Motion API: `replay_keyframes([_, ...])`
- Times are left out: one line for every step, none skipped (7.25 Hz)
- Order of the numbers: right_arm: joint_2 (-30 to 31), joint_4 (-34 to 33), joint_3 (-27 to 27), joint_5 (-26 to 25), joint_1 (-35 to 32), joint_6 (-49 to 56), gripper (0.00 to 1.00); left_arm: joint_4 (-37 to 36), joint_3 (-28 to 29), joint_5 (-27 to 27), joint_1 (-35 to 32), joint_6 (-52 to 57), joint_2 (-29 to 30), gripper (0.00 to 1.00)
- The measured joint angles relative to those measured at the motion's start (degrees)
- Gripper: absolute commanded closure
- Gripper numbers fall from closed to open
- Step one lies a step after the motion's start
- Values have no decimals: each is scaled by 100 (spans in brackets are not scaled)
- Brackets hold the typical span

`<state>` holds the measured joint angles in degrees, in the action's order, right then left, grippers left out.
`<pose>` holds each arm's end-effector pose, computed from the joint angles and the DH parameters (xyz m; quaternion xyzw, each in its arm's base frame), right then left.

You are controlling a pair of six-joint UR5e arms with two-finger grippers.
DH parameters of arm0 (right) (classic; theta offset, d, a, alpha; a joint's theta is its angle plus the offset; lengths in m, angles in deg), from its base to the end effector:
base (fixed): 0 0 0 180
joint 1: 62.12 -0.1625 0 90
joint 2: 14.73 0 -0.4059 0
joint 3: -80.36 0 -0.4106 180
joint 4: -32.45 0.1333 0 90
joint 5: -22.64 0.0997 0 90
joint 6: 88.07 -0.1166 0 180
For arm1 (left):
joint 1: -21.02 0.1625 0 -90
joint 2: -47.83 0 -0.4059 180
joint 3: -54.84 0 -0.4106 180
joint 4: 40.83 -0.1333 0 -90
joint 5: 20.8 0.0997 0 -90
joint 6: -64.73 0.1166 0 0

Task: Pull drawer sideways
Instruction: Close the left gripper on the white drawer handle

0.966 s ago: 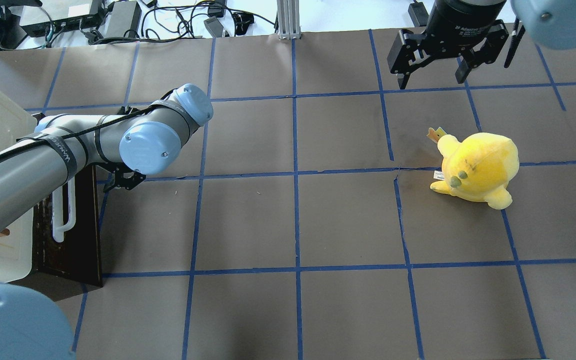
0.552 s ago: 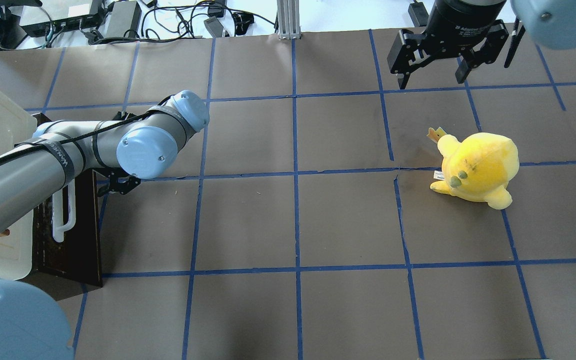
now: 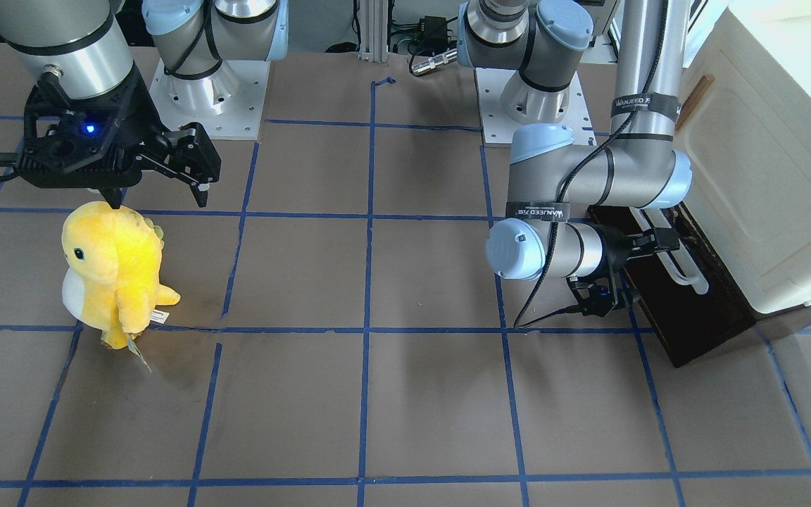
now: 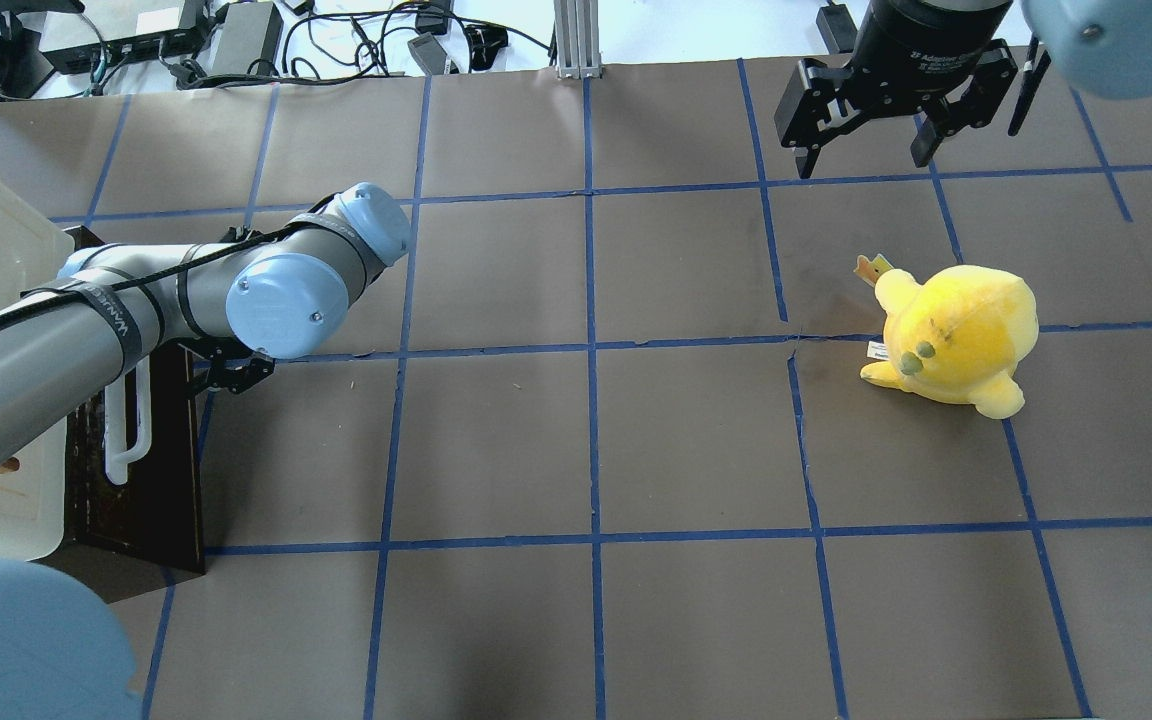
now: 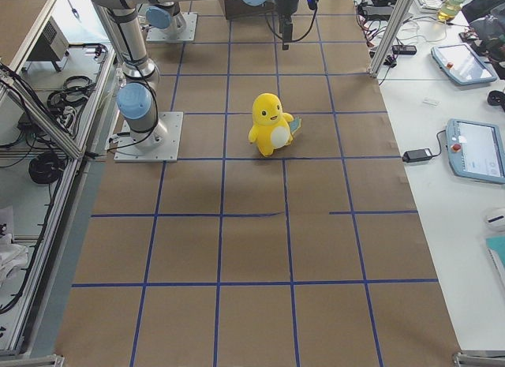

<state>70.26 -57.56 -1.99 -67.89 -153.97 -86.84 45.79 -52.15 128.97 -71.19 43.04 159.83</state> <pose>0.1499 -0.5460 0.4739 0.0268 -0.9994 0.0231 0.0045 -0.0525 -0.5164 0.1747 0.0105 0.8394 0.1611 0.5190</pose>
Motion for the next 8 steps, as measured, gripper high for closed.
replay_keyframes([0,0,0,0,0,0,0,11,-33,0,48,-2,-16,14])
replay_keyframes([0,0,0,0,0,1,0,17,-37,0,89,8,-36,15])
replay_keyframes([0,0,0,0,0,4,0,20,-24,-2,111,21,-47,17])
replay_keyframes([0,0,0,0,0,2,0,19,-11,-8,116,19,-52,23])
replay_keyframes([0,0,0,0,0,1,0,13,-3,-11,116,10,-52,26])
replay_keyframes([0,0,0,0,0,0,0,0,0,-12,111,-1,-47,26])
replay_keyframes([0,0,0,0,0,0,0,-22,2,-13,101,-12,-39,26])
replay_keyframes([0,0,0,0,0,0,0,-36,2,-11,94,-17,-34,34])
